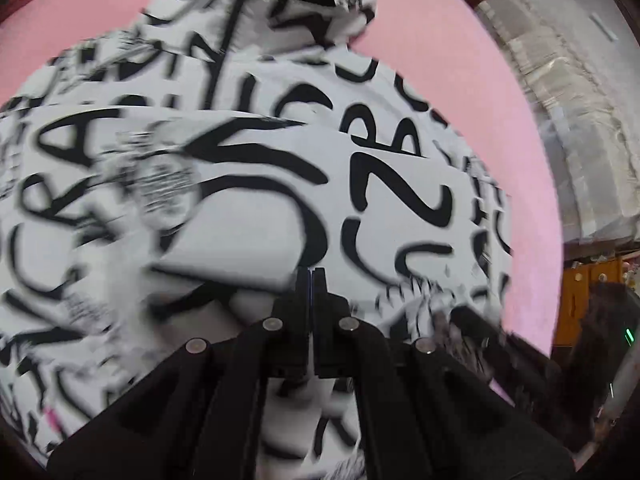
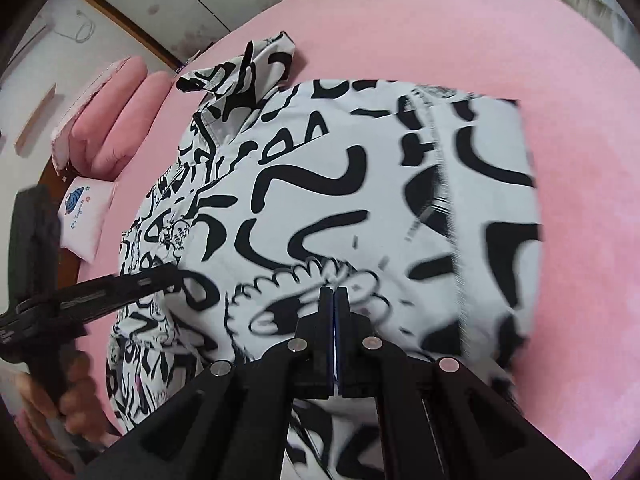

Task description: Fold large clothes

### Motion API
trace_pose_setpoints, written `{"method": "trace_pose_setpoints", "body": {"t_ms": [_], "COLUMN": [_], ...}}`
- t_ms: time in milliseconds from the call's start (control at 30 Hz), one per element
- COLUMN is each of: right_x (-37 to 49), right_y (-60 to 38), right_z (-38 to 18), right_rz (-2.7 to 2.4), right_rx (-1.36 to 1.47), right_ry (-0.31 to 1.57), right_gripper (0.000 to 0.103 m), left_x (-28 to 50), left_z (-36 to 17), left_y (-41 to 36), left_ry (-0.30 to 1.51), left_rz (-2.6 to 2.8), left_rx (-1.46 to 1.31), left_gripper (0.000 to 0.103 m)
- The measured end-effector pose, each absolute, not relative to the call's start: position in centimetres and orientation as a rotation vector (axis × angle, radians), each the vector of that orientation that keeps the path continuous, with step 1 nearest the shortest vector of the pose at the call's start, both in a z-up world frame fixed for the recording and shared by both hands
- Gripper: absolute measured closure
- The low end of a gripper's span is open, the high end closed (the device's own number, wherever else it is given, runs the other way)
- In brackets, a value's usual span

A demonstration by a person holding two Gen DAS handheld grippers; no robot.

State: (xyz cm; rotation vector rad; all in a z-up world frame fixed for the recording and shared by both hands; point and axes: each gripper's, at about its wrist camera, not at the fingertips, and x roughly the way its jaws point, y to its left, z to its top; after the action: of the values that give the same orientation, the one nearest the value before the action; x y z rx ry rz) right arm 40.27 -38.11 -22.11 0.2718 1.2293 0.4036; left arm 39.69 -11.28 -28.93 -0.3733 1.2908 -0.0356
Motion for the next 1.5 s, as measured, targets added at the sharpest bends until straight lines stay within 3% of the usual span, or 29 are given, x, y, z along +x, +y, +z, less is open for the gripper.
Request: {"method": "trace_pose_setpoints", "body": {"t_ms": [133, 467, 800, 1067, 1333, 1500], "right_x": [42.0, 47.7, 50.2, 49.9, 48.0, 46.7], "right_y": [-36.0, -33.6, -41.6, -47.0, -46.8, -46.7], "right_z": [-23.4, -25.1, -23.0, -23.8, -20.9, -16.8], "right_rz": [0.445, 0.441, 0.277, 0.098, 0.04, 0.152], "right_rx": [0.243, 0.199, 0.219, 0.19, 0.031, 0.105], "right_ry": [1.228, 1.184, 1.122, 1.144, 1.237, 1.324], "right_gripper": [0.103, 0.103, 0.102, 0.102, 0.102, 0.102], "left_x": [43.6, 44.7, 44.7, 44.2, 40.7, 39.2], "left_z": [-31.7, -32.0, -32.2, -32.4, -29.2, -24.2], "left_y": [-11.4, -8.6, -1.7, -0.8, 1.7, 4.8], "left_ry": [1.265, 1.154, 1.155, 1.154, 1.157, 1.185], "left_rz": [0.09, 0.117, 0.243, 0.276, 0.307, 0.253], "left_rx": [-0.317, -0.262, -0.284, -0.355, -0.349, -0.397], "left_gripper": [0.103, 0.102, 0.102, 0.102, 0.102, 0.102]}}
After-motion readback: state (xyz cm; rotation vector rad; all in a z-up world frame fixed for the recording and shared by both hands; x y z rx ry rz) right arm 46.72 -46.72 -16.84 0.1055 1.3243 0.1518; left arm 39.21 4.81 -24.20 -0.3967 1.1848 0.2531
